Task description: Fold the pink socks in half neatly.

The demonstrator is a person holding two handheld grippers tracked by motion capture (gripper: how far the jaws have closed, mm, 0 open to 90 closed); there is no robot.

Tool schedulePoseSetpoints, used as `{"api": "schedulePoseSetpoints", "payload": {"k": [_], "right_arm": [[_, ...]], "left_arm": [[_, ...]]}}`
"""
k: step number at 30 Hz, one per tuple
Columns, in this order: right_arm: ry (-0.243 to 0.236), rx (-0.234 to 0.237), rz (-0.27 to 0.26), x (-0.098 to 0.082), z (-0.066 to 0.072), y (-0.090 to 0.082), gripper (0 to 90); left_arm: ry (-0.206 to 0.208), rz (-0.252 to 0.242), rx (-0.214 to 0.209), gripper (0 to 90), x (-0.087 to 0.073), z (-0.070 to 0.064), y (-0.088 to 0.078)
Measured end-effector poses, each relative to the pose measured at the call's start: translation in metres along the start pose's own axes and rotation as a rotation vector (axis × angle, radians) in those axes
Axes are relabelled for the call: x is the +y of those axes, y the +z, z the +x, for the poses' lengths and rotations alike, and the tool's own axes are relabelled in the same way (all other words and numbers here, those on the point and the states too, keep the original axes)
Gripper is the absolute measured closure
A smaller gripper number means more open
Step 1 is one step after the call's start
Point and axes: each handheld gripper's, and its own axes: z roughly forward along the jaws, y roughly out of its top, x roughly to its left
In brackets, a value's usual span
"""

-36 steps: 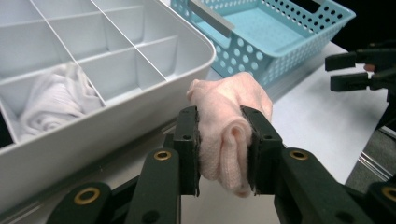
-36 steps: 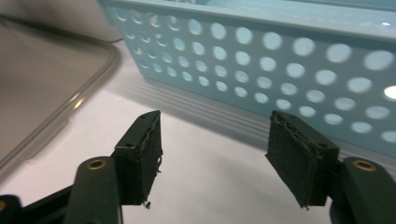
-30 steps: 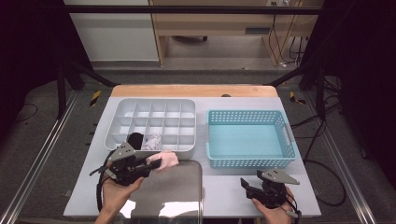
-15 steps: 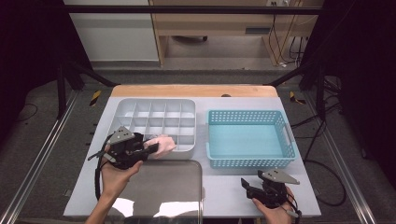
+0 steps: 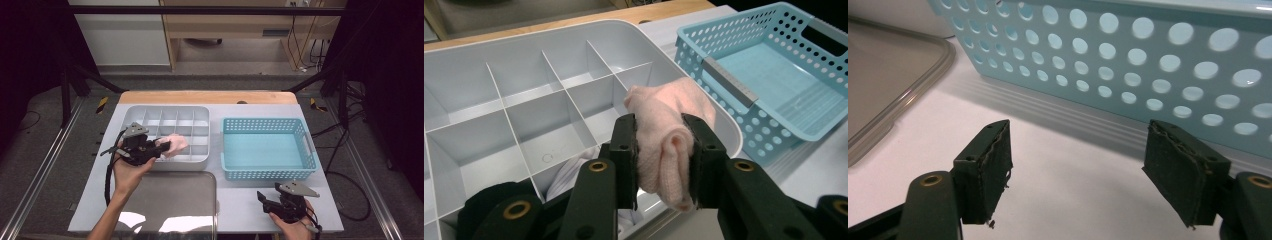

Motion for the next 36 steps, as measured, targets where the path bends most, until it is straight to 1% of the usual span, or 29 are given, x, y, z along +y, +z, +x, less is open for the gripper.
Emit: {"api": "schedulePoseSetpoints", "payload": {"k": [6,11,17,21,25,26,29,31,33,36], "right_arm": [[-0.002,0.001,0.008,0.000,0.000,0.001,27.5],[-0.003,0.005,0.009,-0.001,0.000,0.002,27.5],[-0.005,0.004,0.014,-0.001,0.000,0.003,27.5],[-0.006,0.006,0.017,-0.001,0.000,0.003,27.5],[-0.004,0.010,0.024,-0.001,0.001,0.004,27.5],[-0.006,0.010,0.025,-0.001,0.001,0.004,27.5],[-0.005,0.011,0.027,-0.001,0.001,0.005,27.5],[-0.005,0.011,0.031,-0.001,0.001,0.005,27.5],[-0.007,0.012,0.031,-0.002,0.001,0.005,27.5],[-0.003,0.013,0.035,-0.002,0.001,0.006,27.5]], "left_arm": [[-0.001,0.037,0.013,68.1,0.000,0.004,0.012],[0.011,0.077,0.029,68.2,-0.003,0.007,0.025],[0.010,0.101,0.033,68.2,-0.005,0.008,0.034],[0.025,0.144,0.043,68.2,-0.009,0.008,0.044],[0.027,0.155,0.032,68.2,-0.010,0.009,0.047],[0.034,0.165,0.031,68.2,-0.011,0.009,0.049],[0.043,0.175,0.035,68.2,-0.011,0.008,0.050],[0.063,0.199,0.047,68.3,-0.012,0.007,0.052],[0.075,0.211,0.057,68.3,-0.013,0.006,0.053],[0.082,0.224,0.062,68.6,-0.014,0.005,0.054]]}}
